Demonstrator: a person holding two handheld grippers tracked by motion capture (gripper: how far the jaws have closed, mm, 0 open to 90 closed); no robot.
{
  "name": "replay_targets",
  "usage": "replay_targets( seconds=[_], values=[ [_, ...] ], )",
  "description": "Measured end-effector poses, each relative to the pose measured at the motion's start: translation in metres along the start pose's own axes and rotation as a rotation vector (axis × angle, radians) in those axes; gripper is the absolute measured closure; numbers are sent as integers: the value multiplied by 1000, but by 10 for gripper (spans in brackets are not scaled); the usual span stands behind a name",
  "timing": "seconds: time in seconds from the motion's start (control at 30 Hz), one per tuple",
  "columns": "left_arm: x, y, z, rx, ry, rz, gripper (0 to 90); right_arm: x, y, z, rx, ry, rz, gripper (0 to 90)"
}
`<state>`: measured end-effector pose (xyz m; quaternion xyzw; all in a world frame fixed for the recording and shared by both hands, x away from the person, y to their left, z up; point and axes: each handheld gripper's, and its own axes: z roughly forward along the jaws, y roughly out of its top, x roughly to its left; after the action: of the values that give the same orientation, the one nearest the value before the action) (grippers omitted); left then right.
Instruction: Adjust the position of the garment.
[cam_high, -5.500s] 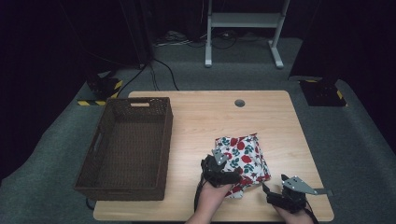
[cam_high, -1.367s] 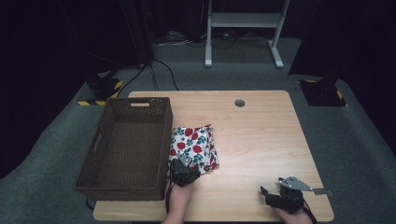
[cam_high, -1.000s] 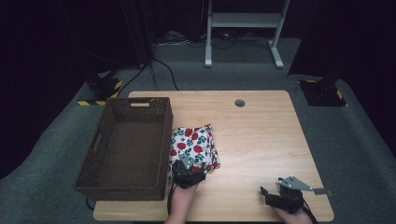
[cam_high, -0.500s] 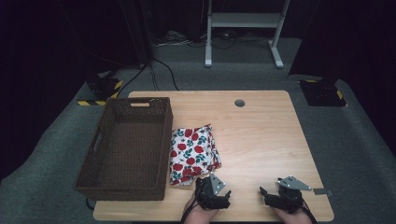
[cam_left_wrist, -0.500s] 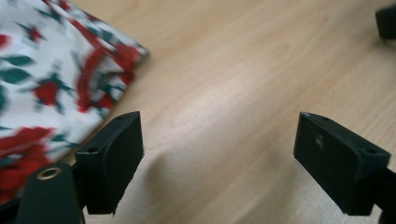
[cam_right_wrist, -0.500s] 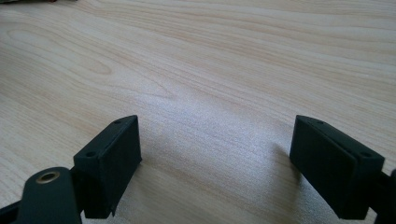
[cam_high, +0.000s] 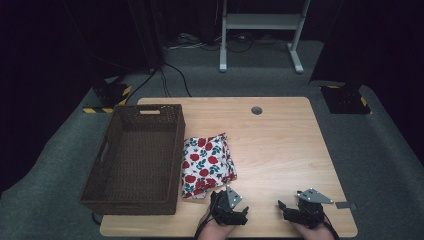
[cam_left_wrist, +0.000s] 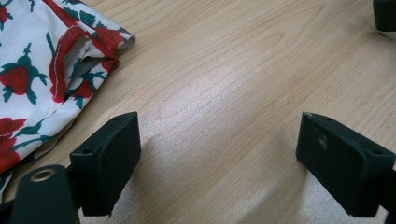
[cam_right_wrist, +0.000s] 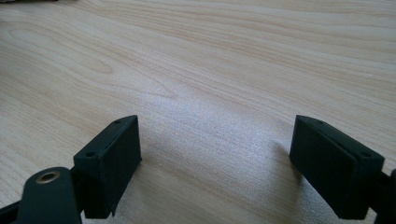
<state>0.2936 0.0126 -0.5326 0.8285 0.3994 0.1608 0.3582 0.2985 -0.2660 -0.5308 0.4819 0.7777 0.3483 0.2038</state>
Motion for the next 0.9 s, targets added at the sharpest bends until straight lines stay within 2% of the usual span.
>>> replay_targets(
  seconds=[0.1,0.23,0.3,0.43,0.63,0.9],
  values=[
    [-1,0,0,0,-1,5,141,0,0,0,-1,-2,-7,163],
    [-5,2,0,6,-9,56,111,1,-1,0,0,0,-10,164],
    [-3,3,1,3,-7,34,88,0,-1,0,-3,2,-10,163],
    [0,6,-2,7,2,16,46,0,-1,0,-2,7,-5,163],
    [9,24,-10,-43,10,12,3,0,0,0,1,2,-4,161],
    [26,39,-17,-92,25,-27,4,0,0,0,1,5,0,161]
  ],
)
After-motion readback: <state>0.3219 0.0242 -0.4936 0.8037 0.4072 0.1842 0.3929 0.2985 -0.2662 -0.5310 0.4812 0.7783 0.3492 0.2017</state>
